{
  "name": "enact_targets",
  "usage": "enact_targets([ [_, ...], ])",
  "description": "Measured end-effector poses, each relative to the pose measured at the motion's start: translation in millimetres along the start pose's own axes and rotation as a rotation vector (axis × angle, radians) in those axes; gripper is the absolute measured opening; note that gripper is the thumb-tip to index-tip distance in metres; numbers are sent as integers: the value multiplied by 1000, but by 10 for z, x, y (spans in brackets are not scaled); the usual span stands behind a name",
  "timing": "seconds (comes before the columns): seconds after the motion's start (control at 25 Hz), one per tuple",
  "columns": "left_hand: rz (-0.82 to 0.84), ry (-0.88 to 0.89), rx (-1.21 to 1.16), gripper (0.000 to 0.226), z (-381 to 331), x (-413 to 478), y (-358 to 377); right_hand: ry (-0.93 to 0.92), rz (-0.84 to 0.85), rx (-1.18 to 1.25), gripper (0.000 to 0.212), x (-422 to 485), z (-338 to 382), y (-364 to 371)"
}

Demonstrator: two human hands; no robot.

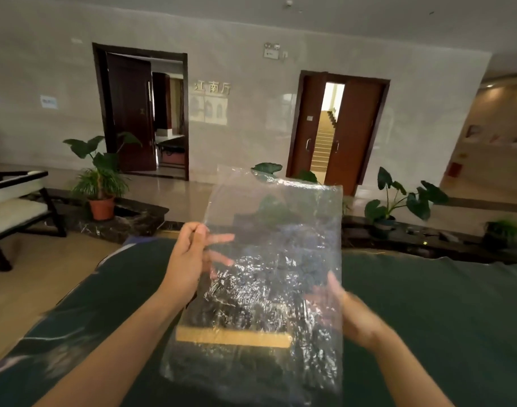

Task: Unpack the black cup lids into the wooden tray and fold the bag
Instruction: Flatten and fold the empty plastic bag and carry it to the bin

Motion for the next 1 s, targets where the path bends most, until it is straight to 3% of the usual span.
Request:
enact_targets([
  [0.24, -174, -128, 66, 18, 235, -136, -326, -140, 42, 331, 65, -146, 212, 221],
  [0.32, -204, -170, 103, 21, 298, -196, -406, -189, 14, 283, 55, -220, 370, 225],
  [0.44, -231, -232, 83, 24, 355, -279, -479, -253, -143, 107, 22, -315, 500, 233],
  [0.6, -41, -330, -47, 36, 411, -411, -414, -209, -334, 174, 16, -368, 365, 176],
  [0.8, 162, -301, -85, 86, 386, -540, -386, -354, -406, 195, 44, -503, 361, 83],
  [1.0, 418, -297, 135, 83, 429, -727, -232, -424, -369, 202, 24, -555, 300, 55],
])
Point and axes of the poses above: each hand's wrist, its own x-axis towards the middle knuckle, its own y-axis out of the palm, z = x × y, the point moved 10 cm from there along x, towards the middle knuckle, and after that the axes turned 5 degrees about y, right-handed, at the moved point
